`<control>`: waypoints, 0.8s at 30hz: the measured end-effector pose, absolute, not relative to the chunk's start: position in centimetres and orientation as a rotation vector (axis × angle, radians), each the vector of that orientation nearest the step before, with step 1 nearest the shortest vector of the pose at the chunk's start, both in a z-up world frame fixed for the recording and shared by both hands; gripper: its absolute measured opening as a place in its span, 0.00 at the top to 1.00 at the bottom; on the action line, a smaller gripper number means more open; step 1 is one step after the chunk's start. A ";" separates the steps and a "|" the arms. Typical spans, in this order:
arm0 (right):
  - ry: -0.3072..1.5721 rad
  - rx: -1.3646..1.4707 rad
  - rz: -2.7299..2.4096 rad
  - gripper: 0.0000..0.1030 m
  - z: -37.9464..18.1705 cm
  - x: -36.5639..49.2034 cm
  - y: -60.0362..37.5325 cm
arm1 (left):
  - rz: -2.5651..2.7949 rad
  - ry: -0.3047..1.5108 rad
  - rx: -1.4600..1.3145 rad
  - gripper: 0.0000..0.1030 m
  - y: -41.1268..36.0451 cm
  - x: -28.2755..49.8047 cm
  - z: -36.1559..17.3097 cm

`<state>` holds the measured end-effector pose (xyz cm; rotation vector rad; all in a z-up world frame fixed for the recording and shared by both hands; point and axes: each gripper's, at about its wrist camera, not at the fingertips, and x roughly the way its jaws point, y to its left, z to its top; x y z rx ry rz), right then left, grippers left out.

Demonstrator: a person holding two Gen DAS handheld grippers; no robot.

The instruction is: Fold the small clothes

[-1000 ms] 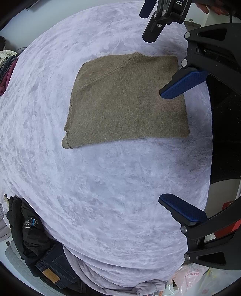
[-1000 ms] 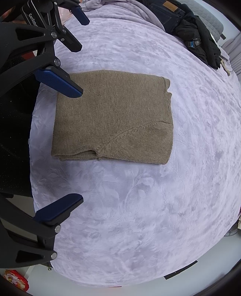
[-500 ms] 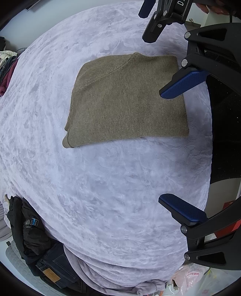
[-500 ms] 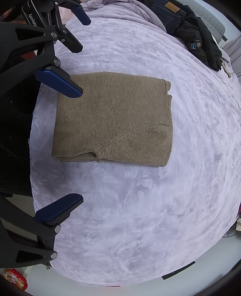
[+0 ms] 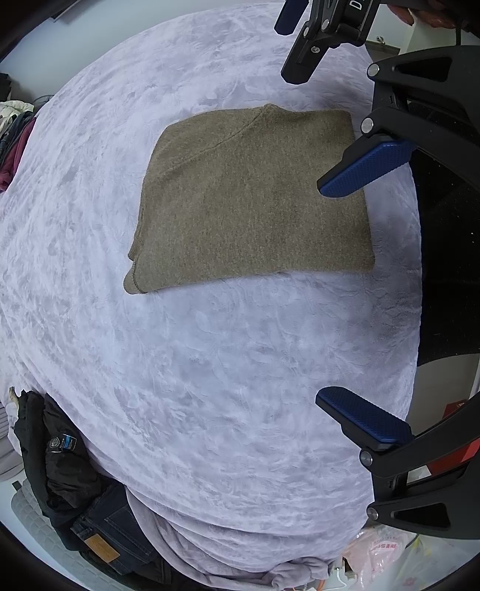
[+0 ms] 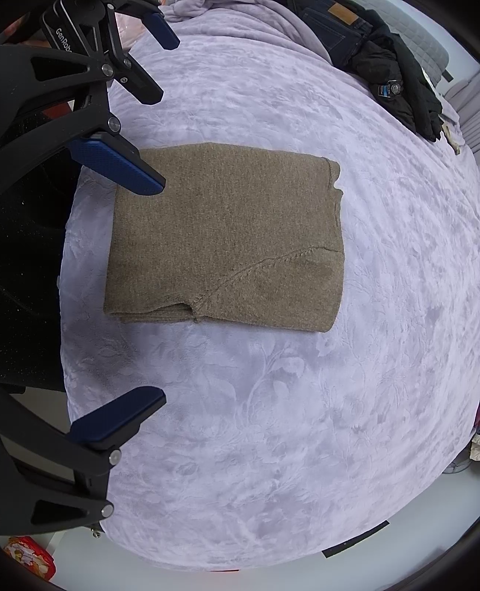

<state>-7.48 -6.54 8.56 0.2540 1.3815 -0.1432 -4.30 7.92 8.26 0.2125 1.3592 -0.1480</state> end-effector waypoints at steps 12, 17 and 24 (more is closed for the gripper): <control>1.382 0.254 -0.142 0.00 8.7 -7.5 -6.7 | -0.143 1.357 0.212 0.00 7.9 -4.6 8.3; 1.382 0.254 -0.142 0.00 8.7 -7.6 -6.8 | -0.144 1.356 0.214 0.00 7.9 -4.6 8.3; 1.382 0.255 -0.143 0.00 8.7 -7.6 -6.8 | -0.124 1.342 0.216 0.00 8.2 -4.9 8.4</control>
